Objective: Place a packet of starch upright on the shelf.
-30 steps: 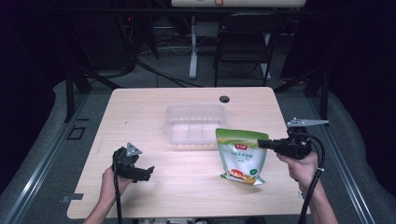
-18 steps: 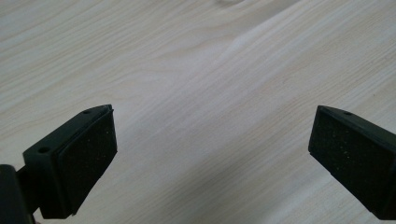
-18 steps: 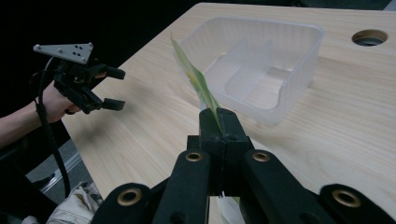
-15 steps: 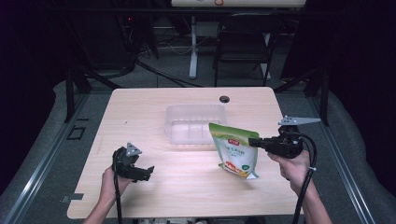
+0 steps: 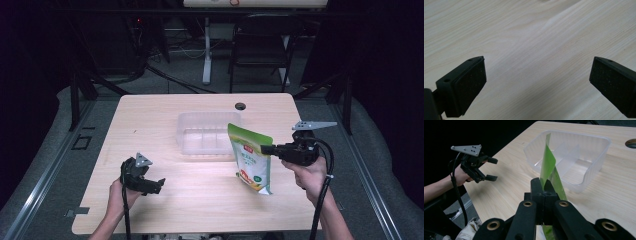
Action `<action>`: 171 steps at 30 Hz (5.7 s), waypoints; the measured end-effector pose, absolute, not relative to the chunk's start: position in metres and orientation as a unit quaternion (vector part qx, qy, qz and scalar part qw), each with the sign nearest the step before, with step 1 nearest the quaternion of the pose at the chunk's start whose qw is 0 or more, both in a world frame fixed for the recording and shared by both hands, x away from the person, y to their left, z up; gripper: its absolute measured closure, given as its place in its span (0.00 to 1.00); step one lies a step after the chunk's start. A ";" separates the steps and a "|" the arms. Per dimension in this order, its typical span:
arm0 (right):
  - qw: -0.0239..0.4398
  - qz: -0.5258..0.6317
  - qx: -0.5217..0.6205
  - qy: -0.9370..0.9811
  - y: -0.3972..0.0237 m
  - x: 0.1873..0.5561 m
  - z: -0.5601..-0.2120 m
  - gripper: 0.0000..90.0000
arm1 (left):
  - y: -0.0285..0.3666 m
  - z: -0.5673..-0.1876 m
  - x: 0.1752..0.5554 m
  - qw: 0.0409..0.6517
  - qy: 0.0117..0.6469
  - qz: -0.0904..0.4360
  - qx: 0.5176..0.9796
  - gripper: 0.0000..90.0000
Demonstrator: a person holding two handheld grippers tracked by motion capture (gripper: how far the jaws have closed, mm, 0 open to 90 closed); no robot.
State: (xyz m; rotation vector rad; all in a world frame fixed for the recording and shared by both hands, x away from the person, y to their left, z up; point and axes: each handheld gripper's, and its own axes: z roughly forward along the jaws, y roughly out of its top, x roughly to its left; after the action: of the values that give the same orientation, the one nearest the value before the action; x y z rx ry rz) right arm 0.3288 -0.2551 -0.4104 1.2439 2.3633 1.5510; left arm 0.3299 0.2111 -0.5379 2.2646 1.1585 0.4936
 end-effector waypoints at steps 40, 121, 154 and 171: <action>0.020 0.548 0.389 0.741 -0.225 0.365 -0.375 1.00 | 0.209 -0.539 0.331 0.270 0.428 0.177 0.845 0.01; 0.068 0.572 0.497 0.649 -0.174 0.451 -0.415 1.00 | 0.206 -0.542 0.331 0.271 0.419 0.169 0.850 0.01; 0.067 0.407 0.494 0.766 -0.172 0.504 -0.417 0.74 | 0.205 -0.543 0.332 0.266 0.414 0.163 0.855 0.01; -0.008 0.549 0.543 0.635 -0.179 0.469 -0.439 1.00 | 0.204 -0.543 0.332 0.265 0.408 0.161 0.859 0.01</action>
State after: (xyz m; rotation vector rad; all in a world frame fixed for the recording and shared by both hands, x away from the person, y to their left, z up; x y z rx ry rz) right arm 0.4695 -0.1787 -0.4387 1.7154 2.0057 1.7335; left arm 0.3321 0.2035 -0.5430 2.3195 1.1012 0.4359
